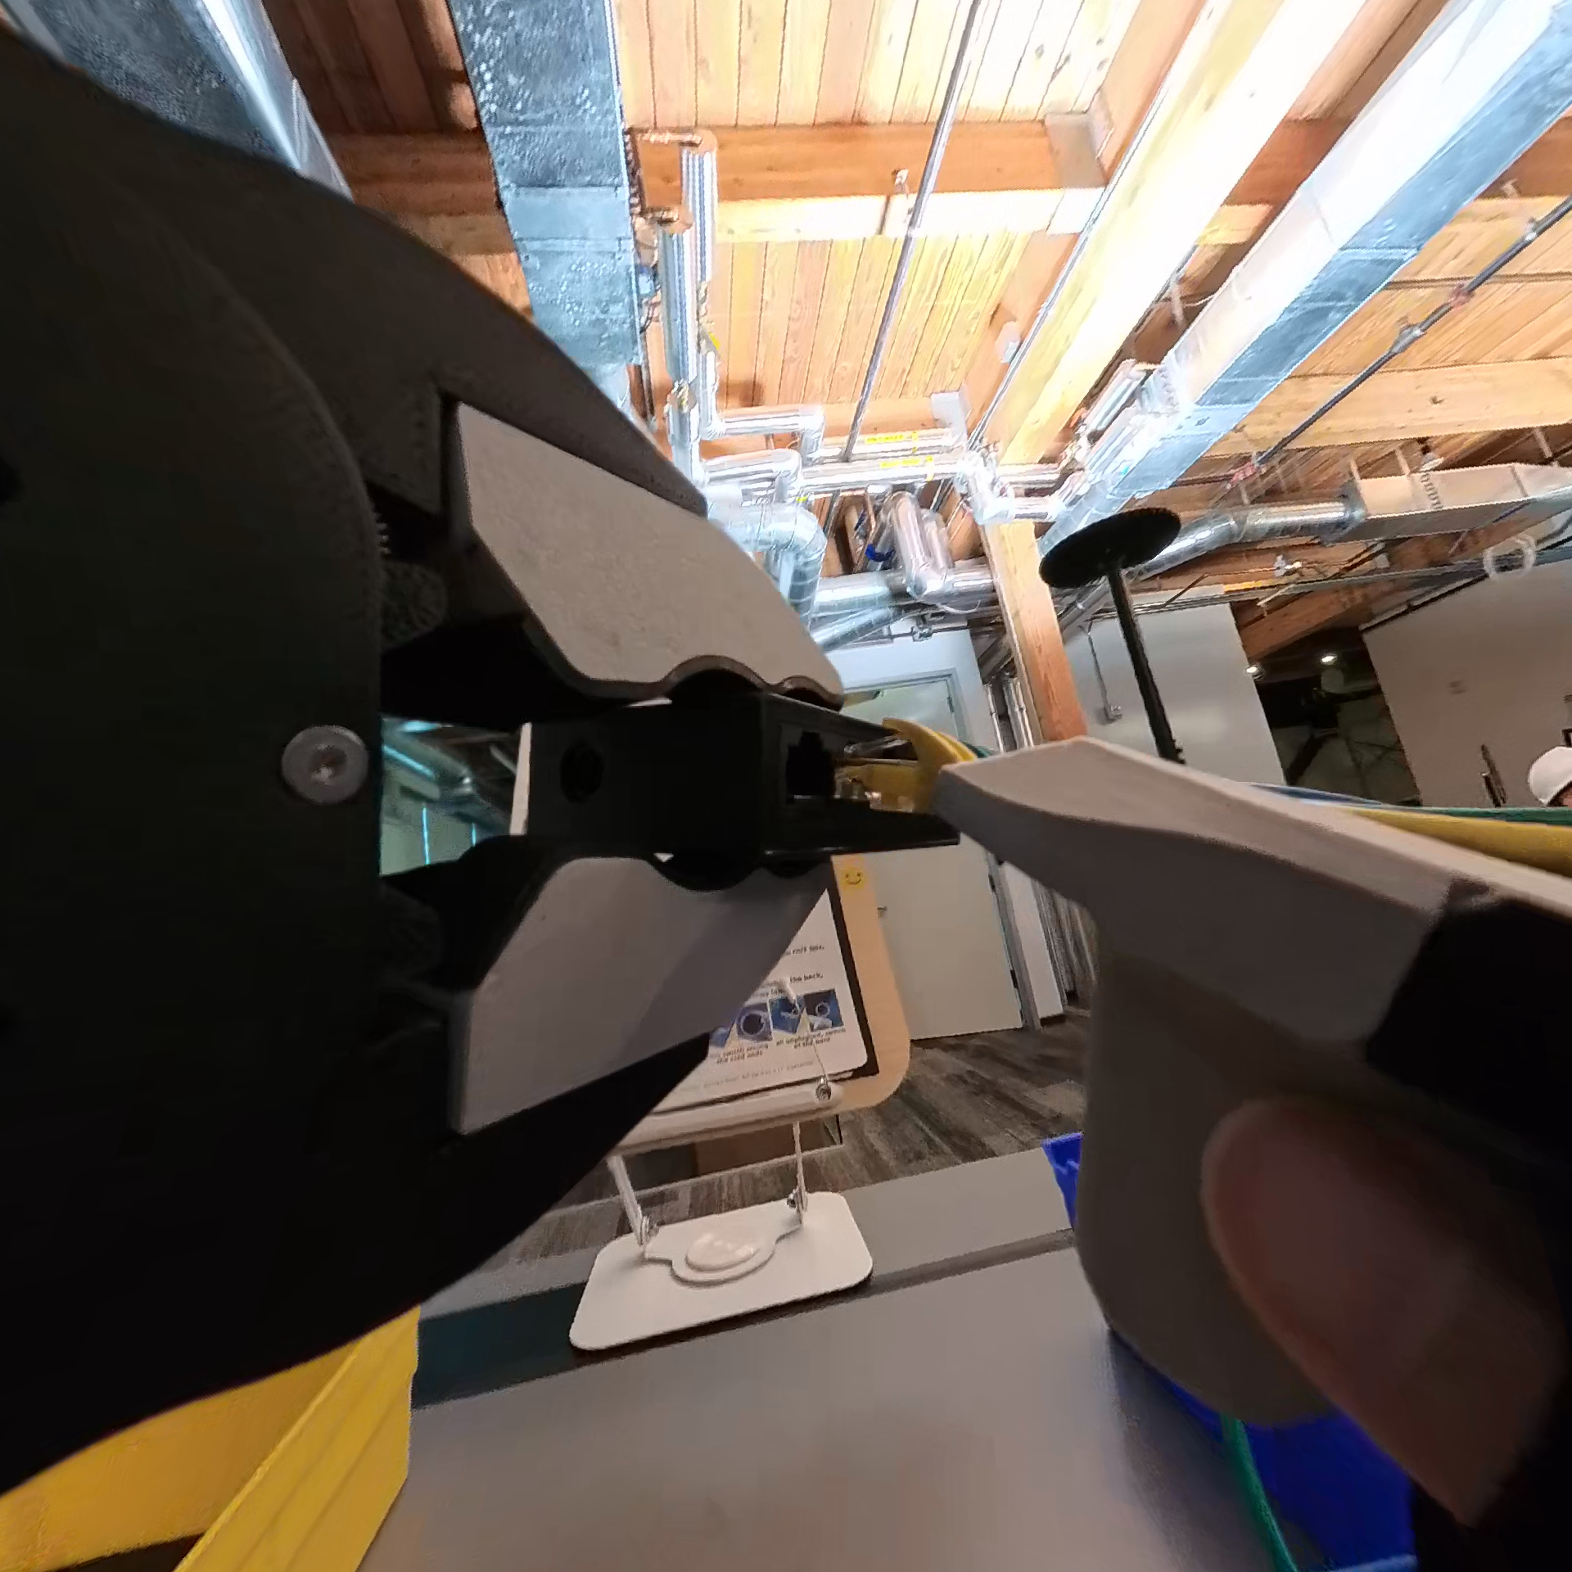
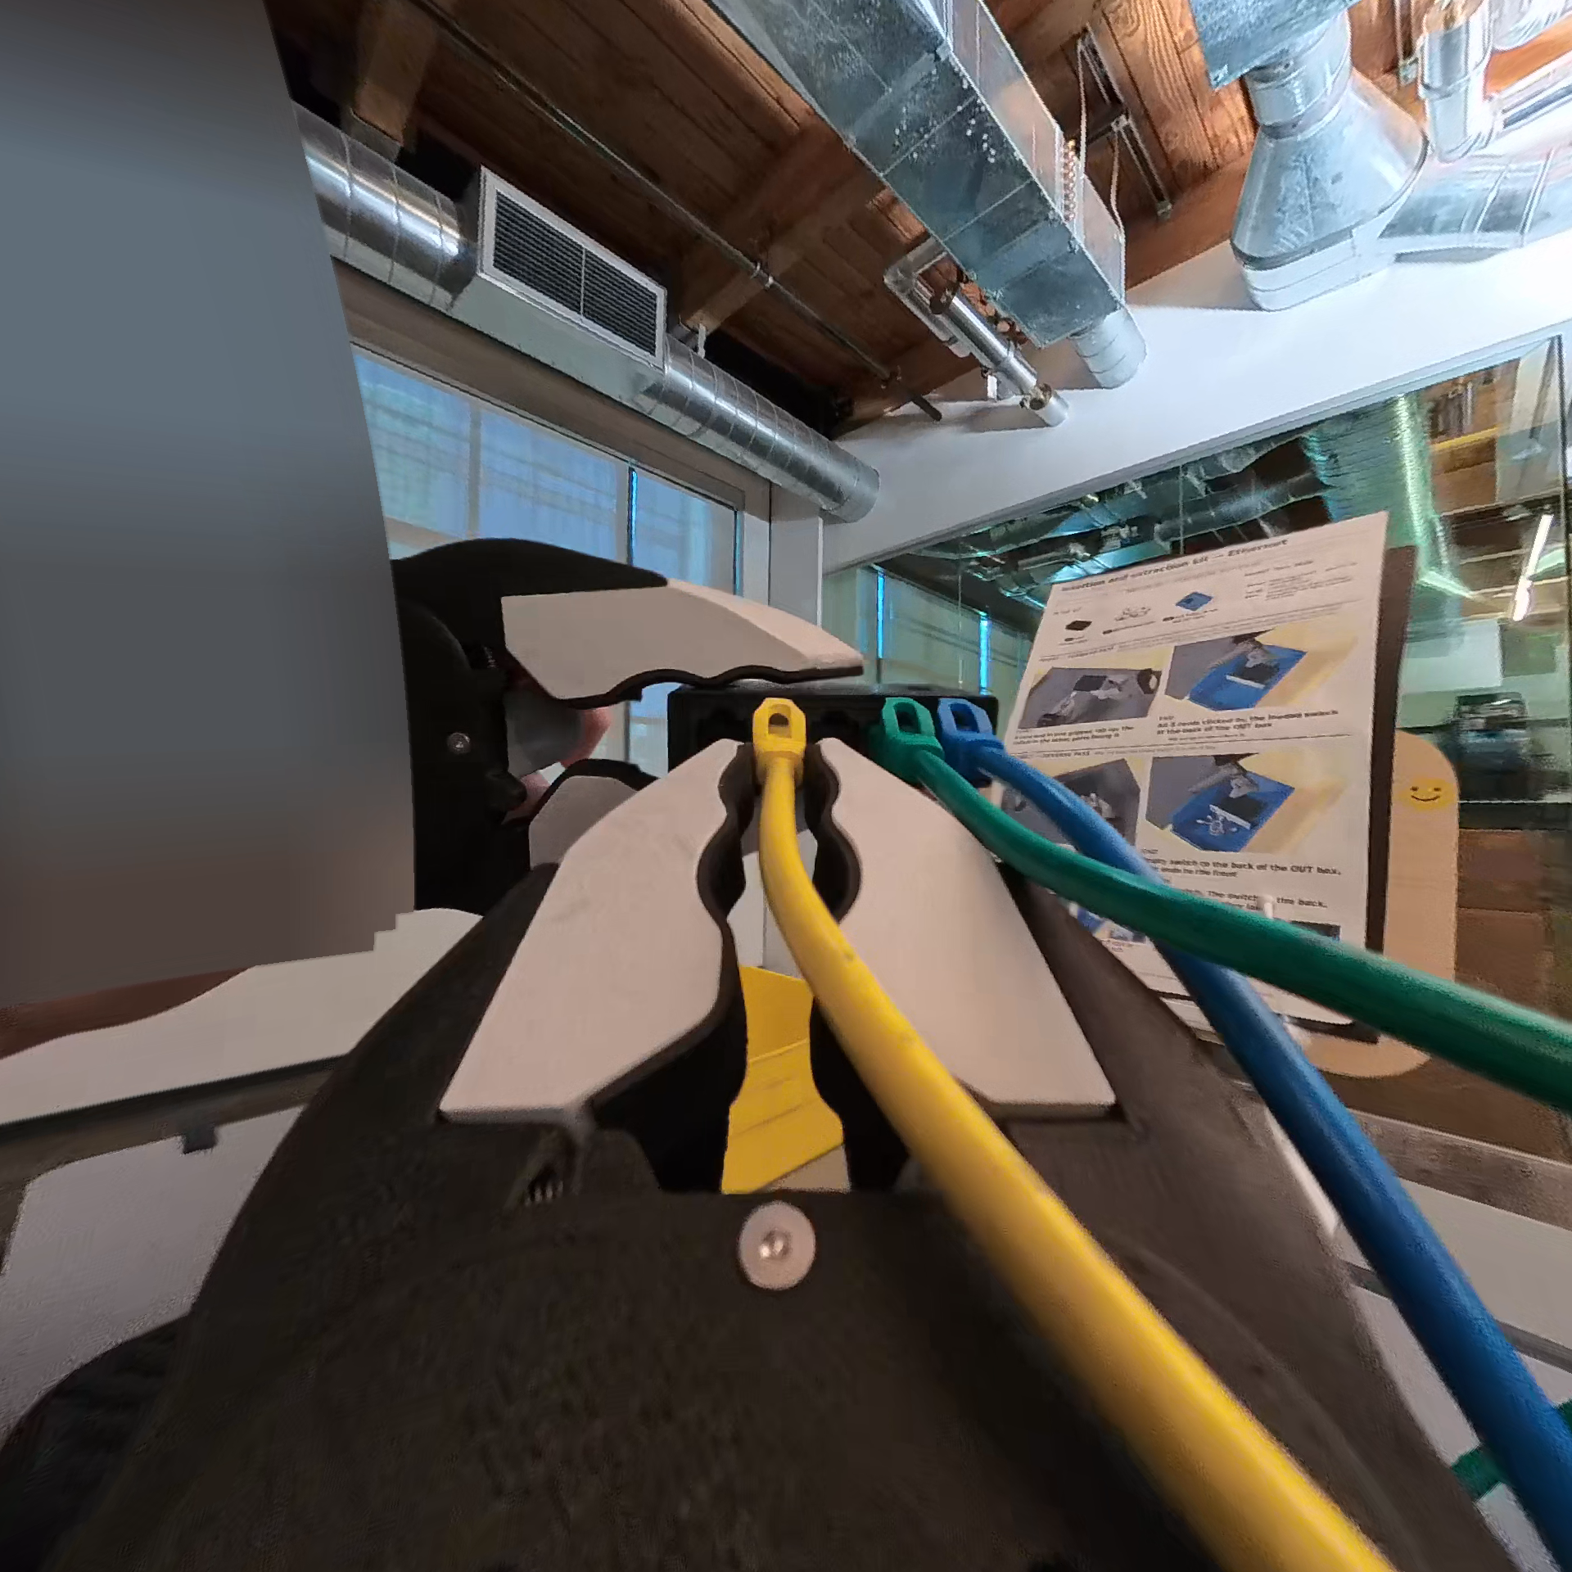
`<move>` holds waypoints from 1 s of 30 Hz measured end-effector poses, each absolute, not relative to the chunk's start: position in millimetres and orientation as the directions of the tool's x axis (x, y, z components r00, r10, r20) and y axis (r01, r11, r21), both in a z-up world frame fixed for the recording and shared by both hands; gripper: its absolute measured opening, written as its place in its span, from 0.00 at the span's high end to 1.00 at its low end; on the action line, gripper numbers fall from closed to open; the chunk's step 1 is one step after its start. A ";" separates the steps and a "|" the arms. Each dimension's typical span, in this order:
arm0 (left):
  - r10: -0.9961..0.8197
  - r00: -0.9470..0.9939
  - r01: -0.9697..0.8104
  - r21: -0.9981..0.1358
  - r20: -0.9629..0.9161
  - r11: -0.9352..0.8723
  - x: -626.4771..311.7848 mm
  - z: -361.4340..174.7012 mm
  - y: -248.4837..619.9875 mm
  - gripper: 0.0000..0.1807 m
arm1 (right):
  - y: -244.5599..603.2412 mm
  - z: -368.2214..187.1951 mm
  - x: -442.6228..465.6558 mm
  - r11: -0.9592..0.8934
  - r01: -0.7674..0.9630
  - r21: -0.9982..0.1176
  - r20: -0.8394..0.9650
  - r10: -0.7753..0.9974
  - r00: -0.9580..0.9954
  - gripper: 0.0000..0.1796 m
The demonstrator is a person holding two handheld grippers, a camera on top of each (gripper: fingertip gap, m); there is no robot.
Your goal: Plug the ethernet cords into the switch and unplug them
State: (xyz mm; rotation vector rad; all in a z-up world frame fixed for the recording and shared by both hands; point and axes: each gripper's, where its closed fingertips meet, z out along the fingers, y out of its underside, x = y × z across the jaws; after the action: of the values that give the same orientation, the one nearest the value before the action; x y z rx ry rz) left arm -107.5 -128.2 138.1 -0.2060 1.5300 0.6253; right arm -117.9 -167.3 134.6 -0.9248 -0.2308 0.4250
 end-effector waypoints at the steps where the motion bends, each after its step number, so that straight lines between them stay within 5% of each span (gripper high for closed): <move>1: 0.266 -0.083 -0.493 0.271 -0.960 0.826 -106.5 140.7 -131.2 0.85 | -169.6 136.5 -117.2 0.525 -0.273 -0.806 0.003 0.464 0.886 0.93; 12: 0.391 -0.162 -0.446 0.421 -0.906 0.790 -98.2 153.3 -153.9 0.86 | -186.7 147.1 -111.7 0.529 -0.373 -0.762 -0.021 0.556 0.831 0.93; 30: 0.444 -0.228 -0.470 0.497 -0.867 0.729 -101.0 166.5 -152.7 0.85 | -185.8 160.0 -115.7 0.551 -0.383 -0.742 -0.011 0.561 0.828 0.93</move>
State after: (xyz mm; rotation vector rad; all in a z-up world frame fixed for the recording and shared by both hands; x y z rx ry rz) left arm -101.0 -152.7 166.5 -0.0218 1.5899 0.8455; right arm -115.7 -185.8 160.0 -0.8134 -0.2384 0.5649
